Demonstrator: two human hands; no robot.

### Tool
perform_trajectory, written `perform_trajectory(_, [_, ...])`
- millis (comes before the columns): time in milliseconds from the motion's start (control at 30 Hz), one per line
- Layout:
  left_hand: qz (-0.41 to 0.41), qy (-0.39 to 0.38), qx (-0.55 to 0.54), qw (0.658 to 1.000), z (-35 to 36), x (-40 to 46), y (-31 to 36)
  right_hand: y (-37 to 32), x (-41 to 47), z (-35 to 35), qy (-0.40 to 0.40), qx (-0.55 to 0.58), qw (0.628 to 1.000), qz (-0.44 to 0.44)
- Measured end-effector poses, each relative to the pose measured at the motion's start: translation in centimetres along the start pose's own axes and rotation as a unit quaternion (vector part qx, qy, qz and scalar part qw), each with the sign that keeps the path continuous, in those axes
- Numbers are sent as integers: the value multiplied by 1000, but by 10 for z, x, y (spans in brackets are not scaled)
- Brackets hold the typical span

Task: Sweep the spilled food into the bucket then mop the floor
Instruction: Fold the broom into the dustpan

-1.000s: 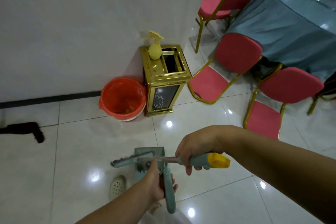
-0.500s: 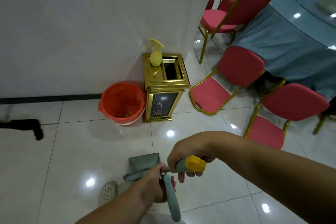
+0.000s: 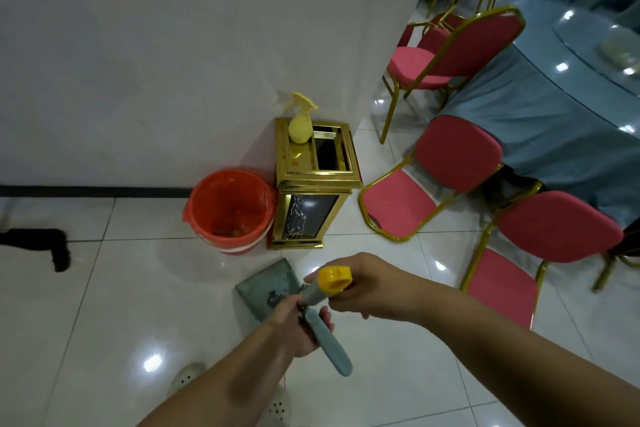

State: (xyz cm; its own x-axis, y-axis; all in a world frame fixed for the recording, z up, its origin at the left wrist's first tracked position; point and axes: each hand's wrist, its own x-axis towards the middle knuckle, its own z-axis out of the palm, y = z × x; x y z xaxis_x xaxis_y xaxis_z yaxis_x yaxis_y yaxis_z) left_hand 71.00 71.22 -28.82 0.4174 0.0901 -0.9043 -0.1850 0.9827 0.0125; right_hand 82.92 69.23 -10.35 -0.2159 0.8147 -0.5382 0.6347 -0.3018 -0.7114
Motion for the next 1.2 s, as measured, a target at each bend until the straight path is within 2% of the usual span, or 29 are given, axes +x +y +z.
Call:
perform_trajectory(300, [41, 13, 8, 999, 18, -16, 15, 3, 24, 9, 85, 21, 994, 64])
perform_trajectory(467, [92, 48, 129, 986, 10, -22, 24, -1, 32, 7, 125, 32, 989, 67])
perform_trajectory(700, [140, 27, 166, 976, 2, -51, 44, 5, 35, 3, 209, 104, 969, 82])
perform_trajectory(767, [161, 55, 148, 974, -2, -60, 49, 8, 38, 6, 230, 120, 962, 86])
perform_trajectory(867, [167, 54, 74, 982, -11, -74, 54, 12, 42, 18, 271, 182, 939, 110])
perform_trajectory(1000, [187, 67, 37, 979, -29, -90, 59, 16, 53, 50, 343, 319, 859, 209])
perform_trajectory(1067, [197, 74, 13, 977, -42, -97, 63, 10, 60, 68, 333, 376, 829, 244])
perform_trajectory(1200, [199, 73, -62, 975, -78, -117, 74, -26, 82, 96, 270, 397, 834, 271])
